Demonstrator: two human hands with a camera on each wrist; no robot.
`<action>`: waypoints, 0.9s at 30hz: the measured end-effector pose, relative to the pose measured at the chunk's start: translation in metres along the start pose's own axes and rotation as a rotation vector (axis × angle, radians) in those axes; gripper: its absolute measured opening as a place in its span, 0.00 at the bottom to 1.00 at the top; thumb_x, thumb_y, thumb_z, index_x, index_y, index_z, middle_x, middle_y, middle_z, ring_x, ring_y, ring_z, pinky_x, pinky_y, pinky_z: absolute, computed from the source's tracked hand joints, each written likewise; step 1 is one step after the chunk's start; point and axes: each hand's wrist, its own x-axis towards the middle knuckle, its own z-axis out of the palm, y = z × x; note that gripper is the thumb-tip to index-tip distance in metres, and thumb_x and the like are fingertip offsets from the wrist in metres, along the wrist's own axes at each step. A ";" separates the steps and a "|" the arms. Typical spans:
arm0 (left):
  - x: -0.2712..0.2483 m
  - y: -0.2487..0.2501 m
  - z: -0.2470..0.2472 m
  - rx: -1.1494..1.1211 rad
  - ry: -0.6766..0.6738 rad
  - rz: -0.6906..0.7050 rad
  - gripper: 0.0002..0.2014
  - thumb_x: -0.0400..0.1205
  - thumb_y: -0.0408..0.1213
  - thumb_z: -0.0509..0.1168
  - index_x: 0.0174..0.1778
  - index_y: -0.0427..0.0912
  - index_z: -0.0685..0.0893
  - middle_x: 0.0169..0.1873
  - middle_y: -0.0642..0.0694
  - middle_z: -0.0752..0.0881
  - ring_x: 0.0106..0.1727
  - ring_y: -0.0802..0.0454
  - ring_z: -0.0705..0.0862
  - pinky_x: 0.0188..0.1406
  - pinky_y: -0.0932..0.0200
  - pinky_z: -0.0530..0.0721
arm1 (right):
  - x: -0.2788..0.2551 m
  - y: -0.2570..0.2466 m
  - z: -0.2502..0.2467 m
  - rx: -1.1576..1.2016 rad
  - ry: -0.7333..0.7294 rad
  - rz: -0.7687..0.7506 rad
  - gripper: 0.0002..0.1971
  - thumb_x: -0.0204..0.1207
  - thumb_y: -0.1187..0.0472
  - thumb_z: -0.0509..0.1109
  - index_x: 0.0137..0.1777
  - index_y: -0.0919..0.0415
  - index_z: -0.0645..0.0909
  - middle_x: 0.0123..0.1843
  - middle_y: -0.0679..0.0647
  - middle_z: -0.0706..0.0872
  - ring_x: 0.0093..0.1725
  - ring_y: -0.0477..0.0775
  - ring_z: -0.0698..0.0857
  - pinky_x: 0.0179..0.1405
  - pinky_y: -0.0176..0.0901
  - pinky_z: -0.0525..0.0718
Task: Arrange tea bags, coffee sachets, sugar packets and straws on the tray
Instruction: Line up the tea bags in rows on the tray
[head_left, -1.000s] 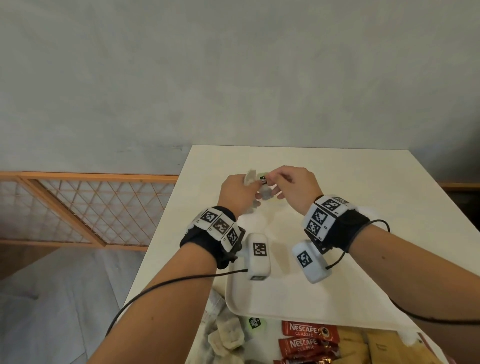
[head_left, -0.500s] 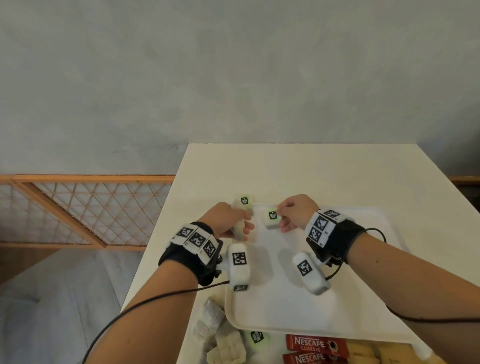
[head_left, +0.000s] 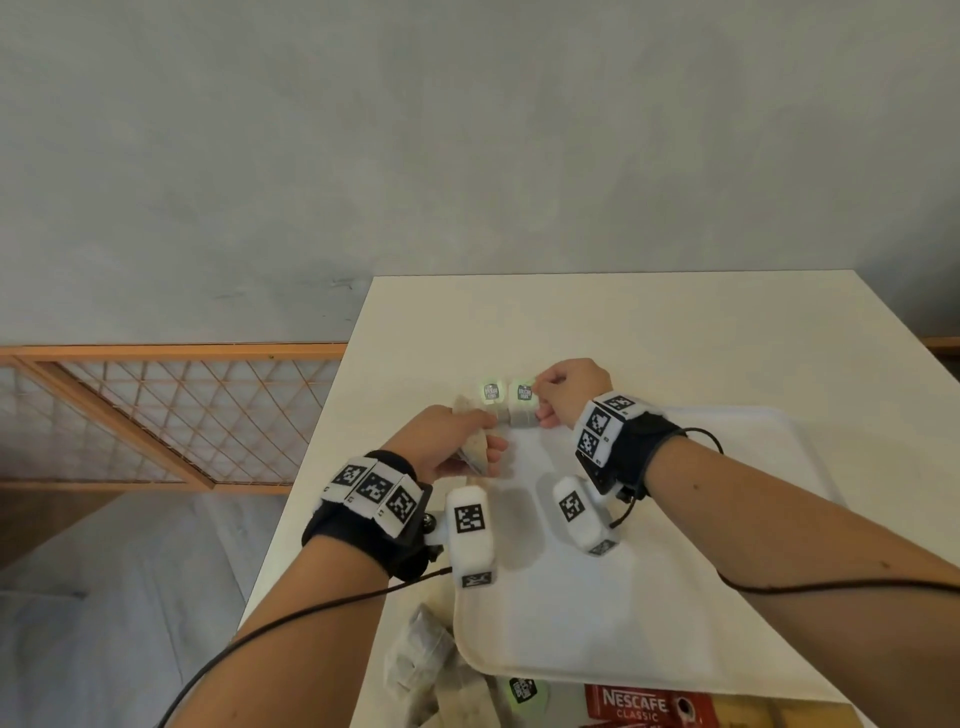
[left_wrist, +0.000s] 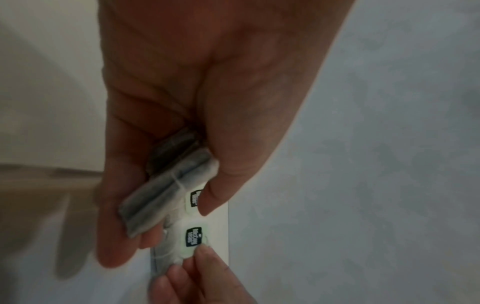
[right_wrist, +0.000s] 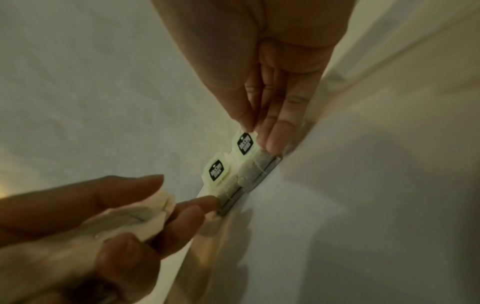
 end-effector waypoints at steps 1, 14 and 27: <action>-0.001 0.000 0.000 -0.055 -0.010 -0.015 0.12 0.83 0.31 0.67 0.58 0.26 0.82 0.40 0.34 0.89 0.31 0.46 0.87 0.35 0.52 0.91 | 0.000 -0.001 0.001 0.002 0.000 0.002 0.04 0.79 0.66 0.70 0.43 0.60 0.85 0.35 0.61 0.89 0.32 0.57 0.89 0.41 0.53 0.92; -0.024 -0.004 0.034 -0.300 -0.137 0.124 0.09 0.83 0.17 0.56 0.48 0.25 0.81 0.39 0.35 0.86 0.47 0.41 0.87 0.55 0.50 0.88 | -0.056 0.011 -0.021 0.099 -0.168 -0.105 0.03 0.80 0.60 0.71 0.49 0.57 0.85 0.43 0.55 0.89 0.32 0.52 0.86 0.31 0.43 0.87; -0.036 -0.012 0.076 0.083 0.160 0.399 0.01 0.81 0.29 0.69 0.44 0.37 0.85 0.33 0.46 0.83 0.32 0.53 0.82 0.29 0.62 0.86 | -0.078 0.020 -0.070 0.087 0.089 -0.047 0.04 0.77 0.66 0.70 0.42 0.65 0.78 0.31 0.60 0.88 0.29 0.56 0.88 0.37 0.51 0.91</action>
